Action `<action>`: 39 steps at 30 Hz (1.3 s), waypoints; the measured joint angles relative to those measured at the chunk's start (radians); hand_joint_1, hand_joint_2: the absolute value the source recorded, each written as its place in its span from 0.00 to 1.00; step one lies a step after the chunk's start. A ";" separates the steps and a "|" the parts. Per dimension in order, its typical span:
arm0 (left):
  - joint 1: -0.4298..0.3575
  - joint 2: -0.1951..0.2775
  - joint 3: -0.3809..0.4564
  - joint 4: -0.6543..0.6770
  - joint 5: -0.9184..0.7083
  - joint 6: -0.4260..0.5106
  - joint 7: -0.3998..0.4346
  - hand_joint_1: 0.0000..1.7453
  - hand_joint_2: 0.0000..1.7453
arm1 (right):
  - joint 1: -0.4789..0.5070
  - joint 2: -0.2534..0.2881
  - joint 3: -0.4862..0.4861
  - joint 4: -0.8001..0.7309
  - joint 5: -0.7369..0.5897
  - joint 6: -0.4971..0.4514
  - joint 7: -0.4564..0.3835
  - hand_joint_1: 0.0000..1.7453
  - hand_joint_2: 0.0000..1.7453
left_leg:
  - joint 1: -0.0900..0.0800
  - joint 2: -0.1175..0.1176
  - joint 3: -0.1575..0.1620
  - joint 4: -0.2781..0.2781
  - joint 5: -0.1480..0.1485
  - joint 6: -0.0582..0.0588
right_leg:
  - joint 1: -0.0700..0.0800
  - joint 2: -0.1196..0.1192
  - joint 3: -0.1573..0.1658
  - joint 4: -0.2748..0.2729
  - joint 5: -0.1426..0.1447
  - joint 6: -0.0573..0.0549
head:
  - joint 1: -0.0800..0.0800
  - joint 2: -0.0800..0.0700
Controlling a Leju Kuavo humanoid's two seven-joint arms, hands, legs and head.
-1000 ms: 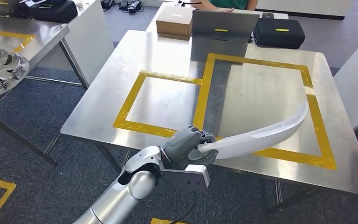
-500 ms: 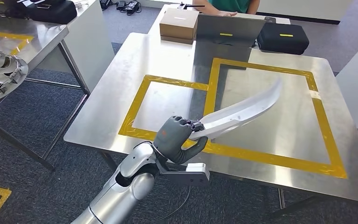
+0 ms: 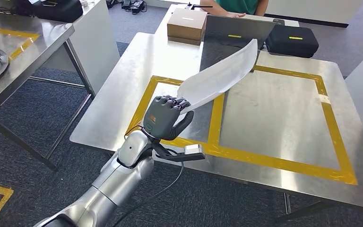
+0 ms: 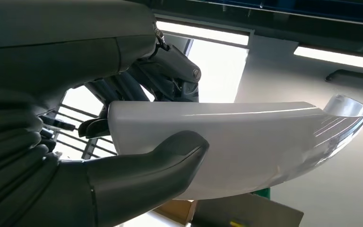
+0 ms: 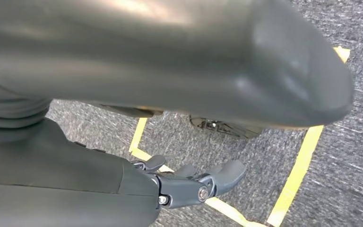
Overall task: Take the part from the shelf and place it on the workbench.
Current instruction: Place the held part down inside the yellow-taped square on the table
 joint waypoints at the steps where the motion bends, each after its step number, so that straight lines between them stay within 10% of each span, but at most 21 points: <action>1: -0.008 0.000 0.001 0.023 -0.008 0.001 -0.004 1.00 1.00 | 0.000 0.000 0.002 0.000 0.001 0.000 0.000 0.00 0.00 | 0.000 0.000 0.000 0.000 0.000 0.000 | 0.000 0.000 0.000 0.001 0.000 0.000 | 0.000 0.000; 8: -0.050 -0.002 0.000 0.162 -0.100 -0.021 0.039 1.00 1.00 | -0.002 0.000 0.008 0.000 0.004 0.000 -0.006 0.00 0.00 | 0.001 0.001 0.002 -0.002 0.002 -0.003 | 0.001 0.000 -0.003 0.005 -0.001 -0.001 | 0.000 0.000; 33: -0.138 0.039 -0.089 0.332 -0.342 0.043 0.599 1.00 1.00 | -0.002 0.005 0.011 0.000 -0.023 0.000 -0.012 0.00 0.00 | 0.001 0.001 0.002 -0.002 0.002 -0.004 | 0.001 0.000 -0.004 0.008 -0.002 -0.003 | 0.000 0.000; 39: -0.146 0.053 -0.124 0.338 -0.339 0.044 0.584 1.00 1.00 | -0.003 0.006 0.011 0.000 -0.024 0.000 -0.013 0.00 0.00 | 0.001 0.001 0.001 -0.002 0.002 -0.004 | 0.001 0.000 -0.004 0.008 -0.002 -0.003 | 0.000 0.000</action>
